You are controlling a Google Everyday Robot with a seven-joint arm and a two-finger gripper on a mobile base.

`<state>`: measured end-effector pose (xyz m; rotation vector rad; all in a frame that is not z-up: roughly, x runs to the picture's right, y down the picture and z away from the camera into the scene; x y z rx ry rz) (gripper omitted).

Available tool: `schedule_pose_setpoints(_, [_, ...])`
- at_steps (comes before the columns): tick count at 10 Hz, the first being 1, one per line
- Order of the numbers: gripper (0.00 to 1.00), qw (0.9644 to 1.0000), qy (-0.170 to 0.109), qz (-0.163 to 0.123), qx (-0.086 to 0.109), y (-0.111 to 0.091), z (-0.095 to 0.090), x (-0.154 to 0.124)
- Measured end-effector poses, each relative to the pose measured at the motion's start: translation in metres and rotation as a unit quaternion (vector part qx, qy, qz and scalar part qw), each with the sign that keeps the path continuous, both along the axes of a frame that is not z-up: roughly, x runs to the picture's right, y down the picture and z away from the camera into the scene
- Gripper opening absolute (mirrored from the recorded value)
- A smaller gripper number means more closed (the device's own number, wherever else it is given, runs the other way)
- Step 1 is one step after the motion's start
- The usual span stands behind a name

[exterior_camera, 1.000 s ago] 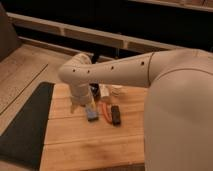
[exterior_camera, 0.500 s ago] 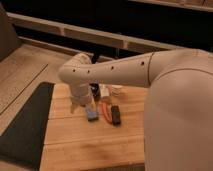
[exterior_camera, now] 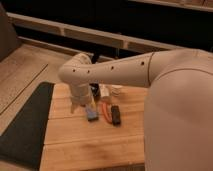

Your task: Place the pepper in the ceramic cup

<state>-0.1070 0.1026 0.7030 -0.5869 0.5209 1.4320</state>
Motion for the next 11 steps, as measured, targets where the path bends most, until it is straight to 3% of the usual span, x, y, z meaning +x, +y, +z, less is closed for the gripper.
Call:
schedule_pose_setpoints(1, [0.65,1.0,0.001,-0.005,0.008,-0.003,0.002,0.003])
schedule_pose_setpoints(3, [0.65,0.9986,-0.002,-0.01,0.052,-0.023,0.015,0.019])
schedule_pose_setpoints(5, [0.65,0.9934,-0.031,0.003,0.11,-0.052,0.032,0.042])
schedule_pose_setpoints(7, [0.65,0.9881,-0.06,0.032,0.138,-0.064,0.046,0.064])
schedule_pose_setpoints(9, [0.65,0.985,-0.074,0.044,0.149,-0.069,0.051,0.07])
schedule_pose_setpoints(11, [0.65,0.9851,-0.076,0.04,0.149,-0.067,0.048,0.067])
